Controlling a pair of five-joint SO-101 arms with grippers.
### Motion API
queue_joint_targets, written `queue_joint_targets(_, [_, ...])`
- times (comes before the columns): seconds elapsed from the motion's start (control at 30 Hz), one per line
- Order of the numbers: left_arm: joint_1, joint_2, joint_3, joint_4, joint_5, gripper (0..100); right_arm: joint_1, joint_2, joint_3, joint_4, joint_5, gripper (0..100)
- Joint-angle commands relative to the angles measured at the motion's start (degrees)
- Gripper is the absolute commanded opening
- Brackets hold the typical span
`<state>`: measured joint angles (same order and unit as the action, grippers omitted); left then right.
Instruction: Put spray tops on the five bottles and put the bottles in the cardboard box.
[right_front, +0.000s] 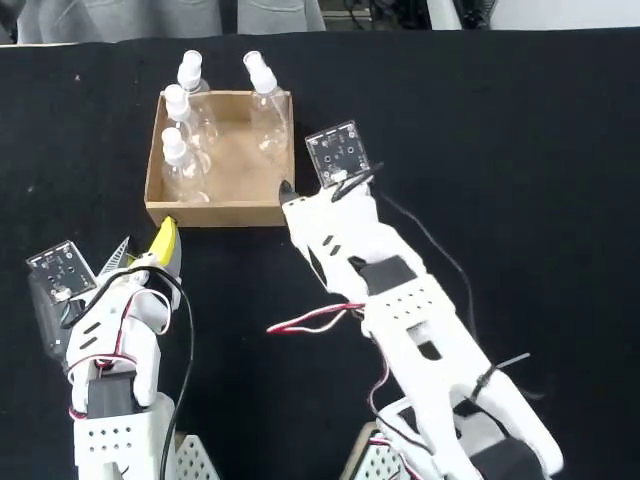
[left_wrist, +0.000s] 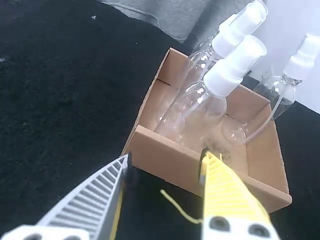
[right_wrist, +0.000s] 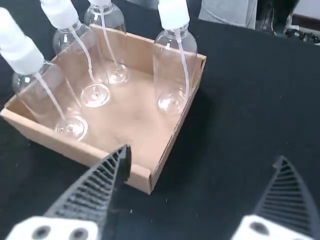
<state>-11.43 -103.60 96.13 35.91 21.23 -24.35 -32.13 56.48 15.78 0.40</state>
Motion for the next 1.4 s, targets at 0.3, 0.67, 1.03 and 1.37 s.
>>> queue_joint_targets(0.3, [-0.8,-0.7,1.3,0.3,-0.5,22,-1.3,-11.1,-0.3,10.7,-1.0,37.1])
queue_joint_targets(0.67, [-7.3,-1.0,-0.3,0.3,-0.2,22,-1.3,-11.2,0.6,10.7,-1.0,37.1])
queue_joint_targets(1.03, [-17.4,-1.0,-2.8,0.3,-0.4,22,-1.3,-11.2,1.4,10.4,-1.0,37.1])
queue_joint_targets(1.37, [-26.9,-1.0,-3.2,0.3,-11.7,22,-1.3,-11.2,1.6,10.4,-1.0,37.1])
